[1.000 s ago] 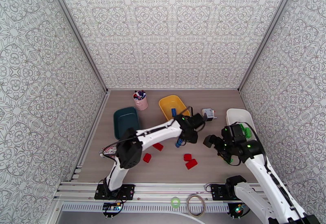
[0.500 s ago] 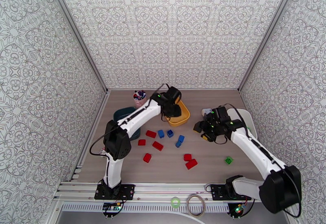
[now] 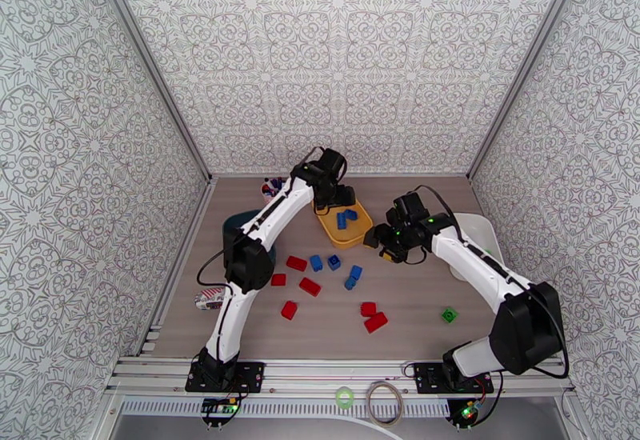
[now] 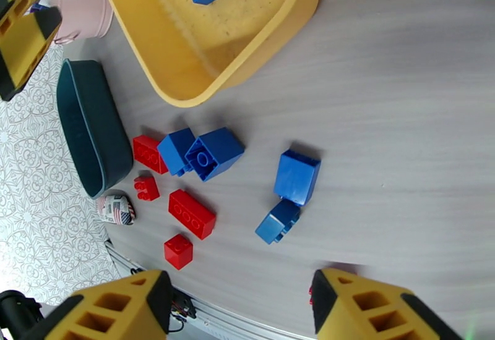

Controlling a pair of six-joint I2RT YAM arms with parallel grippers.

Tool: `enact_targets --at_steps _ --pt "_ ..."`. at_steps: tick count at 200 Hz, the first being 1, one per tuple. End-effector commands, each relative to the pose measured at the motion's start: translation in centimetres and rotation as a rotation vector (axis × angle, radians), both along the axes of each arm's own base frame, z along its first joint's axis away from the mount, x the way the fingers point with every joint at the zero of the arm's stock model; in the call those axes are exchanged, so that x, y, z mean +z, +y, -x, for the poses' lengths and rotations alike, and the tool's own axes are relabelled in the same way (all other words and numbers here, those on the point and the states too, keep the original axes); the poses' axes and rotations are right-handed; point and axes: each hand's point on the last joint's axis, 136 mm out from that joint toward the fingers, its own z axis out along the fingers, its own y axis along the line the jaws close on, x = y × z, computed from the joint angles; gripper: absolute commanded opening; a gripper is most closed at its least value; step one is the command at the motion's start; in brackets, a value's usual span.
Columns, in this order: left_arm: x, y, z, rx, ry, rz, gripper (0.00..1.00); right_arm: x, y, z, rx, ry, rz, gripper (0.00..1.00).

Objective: Sort the legos into containers by color

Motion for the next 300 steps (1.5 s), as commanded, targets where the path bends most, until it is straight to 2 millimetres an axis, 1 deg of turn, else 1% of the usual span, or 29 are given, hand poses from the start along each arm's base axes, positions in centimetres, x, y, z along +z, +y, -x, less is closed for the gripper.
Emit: enact_targets --at_steps 1,21,23,25,26,28,30,55,64,71,79,100,121,137,158,183,207,253,300 --pt "2.8 1.8 1.8 0.003 -0.033 -0.04 0.74 -0.7 -0.5 0.2 0.019 0.011 0.054 0.64" --pt "2.7 3.3 3.7 0.028 -0.03 -0.076 0.74 -1.4 -0.6 0.5 0.026 0.023 0.07 0.63" --pt "2.9 3.4 3.9 0.031 -0.035 -0.076 0.74 -1.4 -0.7 0.5 0.025 0.021 0.071 0.63" --pt "2.7 3.5 4.1 0.032 -0.031 -0.082 0.74 -1.5 -0.7 0.5 0.024 0.024 0.073 0.62" --pt "2.9 3.6 4.2 0.034 -0.035 -0.081 0.74 -1.5 -0.7 0.6 0.024 0.025 0.074 0.62" --pt "2.3 3.9 4.7 0.036 -0.02 -0.094 0.74 -1.6 -0.7 0.6 0.028 0.027 0.076 0.62" --pt "2.1 4.1 5.0 0.04 -0.015 -0.1 0.74 -1.7 -0.6 0.7 0.03 0.027 0.077 0.62" --pt "1.0 6.3 8.0 0.093 0.016 -0.125 0.7 -2.0 -0.1 1.1 0.058 0.03 0.102 0.6" --pt "0.0 7.0 9.3 0.112 0.04 -0.13 0.68 -2.1 0.3 1.3 0.074 0.028 0.119 0.6" --pt "-0.4 7.4 10.0 0.132 0.05 -0.125 0.67 -2.3 0.6 1.5 0.089 0.031 0.13 0.6" --pt "-1.4 7.9 11.0 0.15 0.074 -0.125 0.66 -2.4 1.0 1.7 0.102 0.031 0.143 0.6" --pt "-3.4 8.1 13.1 0.185 0.12 -0.101 0.64 -2.8 2.2 2.3 0.147 0.034 0.182 0.6" --pt "-5.6 7.5 14.7 0.201 0.168 -0.092 0.63 -3.1 3.4 3.0 0.184 0.032 0.212 0.61" --pt "-7.1 7.1 15.2 0.212 0.202 -0.089 0.61 -3.2 4.0 3.4 0.199 0.033 0.226 0.61" --pt "-8.3 6.8 15.1 0.226 0.221 -0.09 0.6 -3.2 4.2 4.0 0.206 0.035 0.236 0.61" --pt "-9.4 6.3 14.6 0.229 0.243 -0.094 0.6 -3.1 3.5 4.6 0.201 0.033 0.254 0.61" --pt "-10.7 6.3 14.4 0.232 0.271 -0.113 0.57 -2.9 2.5 5.1 0.193 0.027 0.279 0.62" --pt "-11.8 6.8 14.2 0.245 0.287 -0.141 0.58 -3.2 2.0 5.7 0.178 0.033 0.282 0.62" --pt "-12.9 7.0 13.7 0.249 0.304 -0.14 0.58 -3.2 2.5 5.4 0.18 0.037 0.27 0.62"
